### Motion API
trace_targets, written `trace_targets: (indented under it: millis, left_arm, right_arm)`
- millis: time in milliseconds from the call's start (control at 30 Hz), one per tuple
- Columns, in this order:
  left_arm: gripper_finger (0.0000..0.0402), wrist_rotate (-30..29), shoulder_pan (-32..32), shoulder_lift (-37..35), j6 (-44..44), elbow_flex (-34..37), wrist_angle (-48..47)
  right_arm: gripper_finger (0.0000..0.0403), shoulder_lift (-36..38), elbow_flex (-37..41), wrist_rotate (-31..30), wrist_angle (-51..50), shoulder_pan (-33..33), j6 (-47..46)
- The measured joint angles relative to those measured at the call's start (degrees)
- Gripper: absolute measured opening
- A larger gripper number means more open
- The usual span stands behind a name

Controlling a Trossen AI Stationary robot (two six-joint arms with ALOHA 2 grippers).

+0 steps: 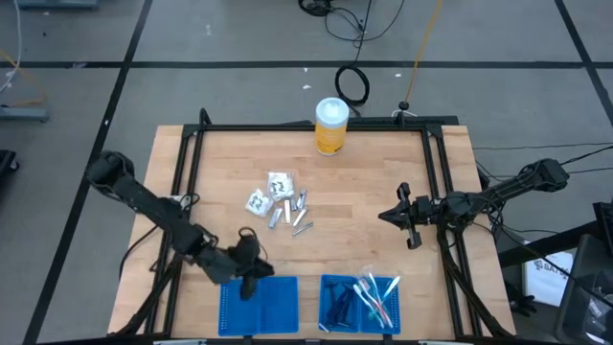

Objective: Pick & Place Travel size toiletries
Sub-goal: Put the silver nail cutter into the blue basket

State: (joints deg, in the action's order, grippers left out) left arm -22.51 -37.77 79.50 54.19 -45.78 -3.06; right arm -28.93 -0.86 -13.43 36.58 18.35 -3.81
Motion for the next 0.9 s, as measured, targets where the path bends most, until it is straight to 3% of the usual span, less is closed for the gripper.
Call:
trace_targets:
  millis: [233,433,567,900]
  left_arm:
    - [0.0030,10.08,0.21,13.99,1.07,-17.01,-20.27]
    - [0.0030,15.21,2.10,21.84,0.98,-28.17,-34.37]
    - [0.0032,18.02,2.68,23.75,-1.65,-30.32,-35.86]
    - [0.0120,19.95,3.20,23.72,-2.70,-30.40,-35.83]
  right_arm:
    - [0.0004,-0.02,-0.02,0.00,0.00,0.00,0.00]
    - [0.0004,0.00,-0.01,0.01,0.02,0.02,0.00]
    - [0.0004,0.00,0.00,0.02,0.00,0.02,0.00]
    - [0.0004,-0.01,0.00,0.01,0.00,0.00,0.00]
